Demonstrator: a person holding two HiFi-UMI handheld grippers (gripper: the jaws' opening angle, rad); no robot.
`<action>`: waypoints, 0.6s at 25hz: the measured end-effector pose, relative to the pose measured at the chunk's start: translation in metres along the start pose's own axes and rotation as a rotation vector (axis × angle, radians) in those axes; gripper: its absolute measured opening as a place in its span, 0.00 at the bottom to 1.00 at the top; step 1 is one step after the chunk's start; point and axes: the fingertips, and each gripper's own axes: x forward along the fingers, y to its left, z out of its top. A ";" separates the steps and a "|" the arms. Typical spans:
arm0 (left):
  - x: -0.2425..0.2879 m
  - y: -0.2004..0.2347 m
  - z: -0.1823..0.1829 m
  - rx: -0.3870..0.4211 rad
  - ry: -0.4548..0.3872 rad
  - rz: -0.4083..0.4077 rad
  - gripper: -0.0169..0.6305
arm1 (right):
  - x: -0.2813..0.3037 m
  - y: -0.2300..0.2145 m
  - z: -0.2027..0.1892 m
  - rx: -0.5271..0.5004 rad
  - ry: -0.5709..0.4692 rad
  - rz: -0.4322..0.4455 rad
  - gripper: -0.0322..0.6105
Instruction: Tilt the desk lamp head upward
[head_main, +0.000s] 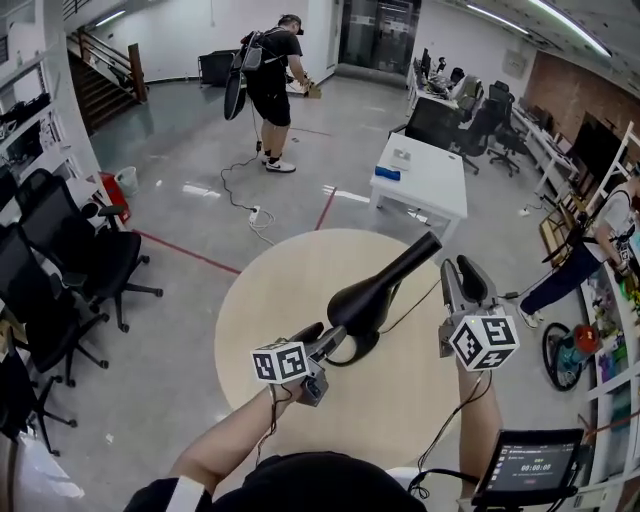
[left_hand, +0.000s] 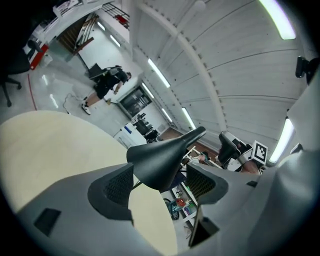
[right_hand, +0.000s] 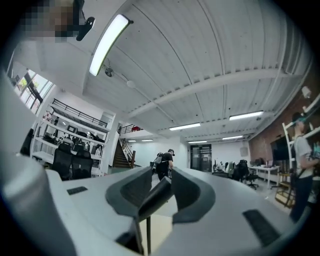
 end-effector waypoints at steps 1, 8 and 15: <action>0.003 0.003 -0.001 -0.018 0.003 0.001 0.52 | 0.008 -0.002 0.003 0.001 -0.002 0.015 0.21; 0.021 0.004 -0.011 -0.170 -0.003 -0.047 0.53 | 0.052 -0.001 -0.003 -0.012 0.063 0.119 0.21; 0.017 0.018 -0.011 -0.249 -0.043 -0.055 0.53 | 0.065 -0.006 -0.021 0.023 0.106 0.140 0.21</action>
